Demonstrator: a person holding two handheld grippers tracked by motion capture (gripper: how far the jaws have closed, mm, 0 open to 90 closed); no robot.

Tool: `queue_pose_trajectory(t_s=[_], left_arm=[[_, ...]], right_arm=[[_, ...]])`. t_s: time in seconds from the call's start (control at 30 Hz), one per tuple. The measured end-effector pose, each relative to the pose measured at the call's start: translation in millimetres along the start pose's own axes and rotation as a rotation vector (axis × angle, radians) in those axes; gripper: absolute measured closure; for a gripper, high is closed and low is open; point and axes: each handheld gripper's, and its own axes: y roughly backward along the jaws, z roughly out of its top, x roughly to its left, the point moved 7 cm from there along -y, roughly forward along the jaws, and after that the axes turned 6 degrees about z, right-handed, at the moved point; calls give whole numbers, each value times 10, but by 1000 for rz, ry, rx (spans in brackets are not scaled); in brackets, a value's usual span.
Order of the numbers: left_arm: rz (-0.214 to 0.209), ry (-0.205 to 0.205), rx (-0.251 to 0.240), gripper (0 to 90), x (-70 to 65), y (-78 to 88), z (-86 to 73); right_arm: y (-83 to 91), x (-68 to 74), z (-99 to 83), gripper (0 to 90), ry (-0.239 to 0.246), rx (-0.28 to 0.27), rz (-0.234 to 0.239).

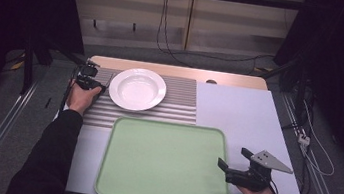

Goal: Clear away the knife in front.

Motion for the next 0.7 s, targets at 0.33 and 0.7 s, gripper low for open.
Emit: queue_pose_trajectory(t_s=[0.33, 0.7], left_arm=[[1, -6, -11, 798, -24, 132, -187], [-9, -9, -8, 797, -76, 259, -360]], right_arm=[[-7, 9, 2, 38, -2, 0, 2], [-15, 16, 4, 38, -1, 1, 3]])
